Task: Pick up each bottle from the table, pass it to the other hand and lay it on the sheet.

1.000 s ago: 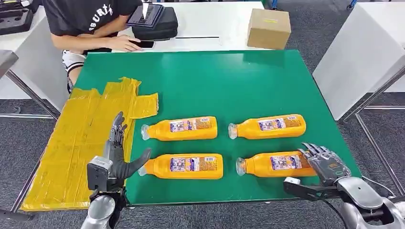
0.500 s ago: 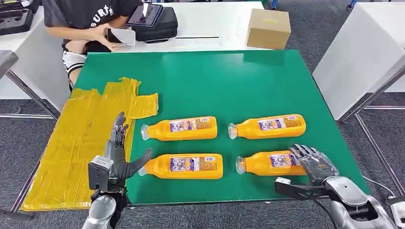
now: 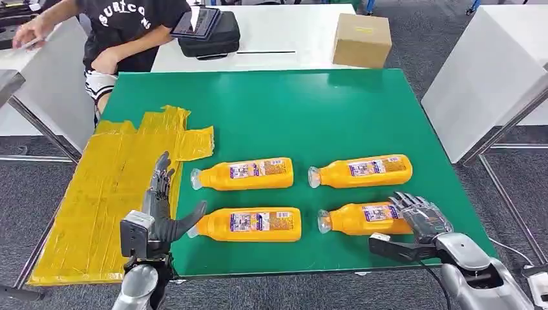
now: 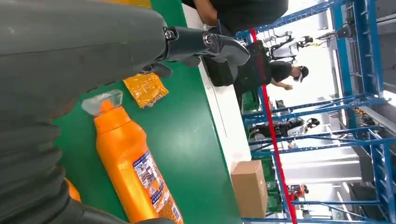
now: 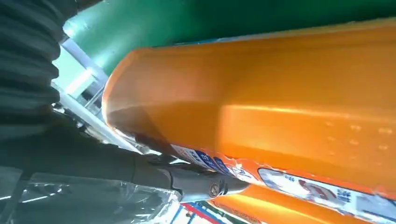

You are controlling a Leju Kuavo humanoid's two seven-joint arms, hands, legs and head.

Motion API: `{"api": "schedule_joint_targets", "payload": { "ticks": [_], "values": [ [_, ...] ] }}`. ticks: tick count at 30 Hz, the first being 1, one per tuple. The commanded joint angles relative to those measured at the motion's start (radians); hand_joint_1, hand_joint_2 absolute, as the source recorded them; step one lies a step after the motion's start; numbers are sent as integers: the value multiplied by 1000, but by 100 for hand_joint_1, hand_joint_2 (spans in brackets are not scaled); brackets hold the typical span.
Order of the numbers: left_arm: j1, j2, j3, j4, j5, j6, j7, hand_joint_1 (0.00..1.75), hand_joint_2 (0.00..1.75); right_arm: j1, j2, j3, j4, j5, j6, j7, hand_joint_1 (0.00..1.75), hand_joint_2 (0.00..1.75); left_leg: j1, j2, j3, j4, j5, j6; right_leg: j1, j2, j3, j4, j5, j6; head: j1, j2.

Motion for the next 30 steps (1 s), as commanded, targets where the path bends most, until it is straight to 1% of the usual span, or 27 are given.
{"api": "schedule_joint_targets", "payload": {
  "ticks": [1,8,9,10,11,12,13,14,15,16,17,20,23,24,25,26,27,29,30],
  "values": [
    [-1,-3,19,27,-9,0,7,0,175,-17,48,53,130,15,-7,20,0,175,1,1,5,-1,-1,-1,2,0,5,-2,0,-3,0,0],
    [3,-2,21,24,-10,2,8,0,175,-29,62,57,156,29,-17,24,2,175,2,1,8,-1,-1,-2,3,0,9,-4,1,-5,0,0],
    [6,-2,24,18,-11,3,8,0,175,-36,73,61,168,34,-24,20,108,175,2,2,9,-1,-2,-3,3,1,10,-4,1,-4,0,0],
    [6,-2,25,15,-12,3,9,0,175,-42,79,65,175,36,-25,19,143,175,2,2,10,-2,-2,-3,3,0,11,-5,1,-5,0,0],
    [6,-2,26,14,-13,3,10,0,175,-45,81,67,180,38,-26,19,157,175,2,3,10,-2,-2,-3,3,1,11,-5,1,-6,0,0],
    [4,-2,27,15,-14,3,10,0,175,-51,84,69,186,39,-26,18,162,175,2,2,10,-1,-2,-2,2,2,11,-4,1,-4,0,0],
    [2,-1,26,14,-14,3,11,0,175,-57,90,70,186,38,-26,19,168,175,2,3,11,-1,-3,-2,2,2,11,-4,1,-4,0,0],
    [0,-1,27,15,-15,3,11,0,175,-59,91,72,189,39,-25,19,164,175,2,4,12,-2,-3,-3,3,2,12,-5,1,-5,1,0],
    [-1,-1,27,14,-15,3,12,0,175,-62,94,73,189,39,-25,19,157,175,1,2,10,-1,-2,-3,2,1,10,-4,1,-6,0,0],
    [-2,-1,26,14,-16,3,13,0,175,-64,96,73,194,39,-25,19,164,175,2,1,10,-1,-1,0,2,0,11,-3,1,-3,-1,0],
    [-2,-1,28,13,-16,3,14,0,175,-66,98,79,204,42,-28,16,171,175,3,0,11,-1,0,0,3,-1,13,-5,1,-5,1,0],
    [-1,-1,28,14,-16,3,14,0,175,-62,97,80,204,44,-31,16,171,175,2,2,11,-1,0,0,2,2,13,-4,1,-3,0,0],
    [-1,-2,28,14,-16,3,14,0,175,-62,96,79,206,44,-33,15,169,175,2,1,12,-1,-1,-1,3,1,13,-4,0,-4,0,0],
    [0,-2,30,14,-16,3,14,0,175,-64,100,79,212,43,-38,13,173,175,2,1,12,-1,-1,-1,2,1,13,-4,0,-3,0,0],
    [2,-2,29,13,-17,3,14,0,175,-68,104,81,218,43,-43,11,171,175,2,1,12,-1,-2,-2,3,0,13,-5,0,-4,0,0],
    [5,0,29,14,-15,4,14,0,175,-71,108,82,226,42,-52,7,171,175,2,1,12,-1,-1,-1,2,1,13,-4,0,-3,0,0],
    [9,1,30,15,-15,4,14,0,175,-72,113,80,229,39,-61,5,175,175,3,1,13,-2,-2,-2,3,1,14,-5,0,-4,0,0],
    [13,3,30,15,-15,5,14,0,175,-76,122,81,229,37,-82,3,175,175,3,2,13,-2,-2,-2,3,1,14,-5,0,-5,0,0],
    [13,4,31,12,-15,5,14,0,175,-84,138,80,227,36,-92,6,175,175,2,2,13,-2,-2,-2,3,2,13,-5,0,-4,0,0]
  ]
}}
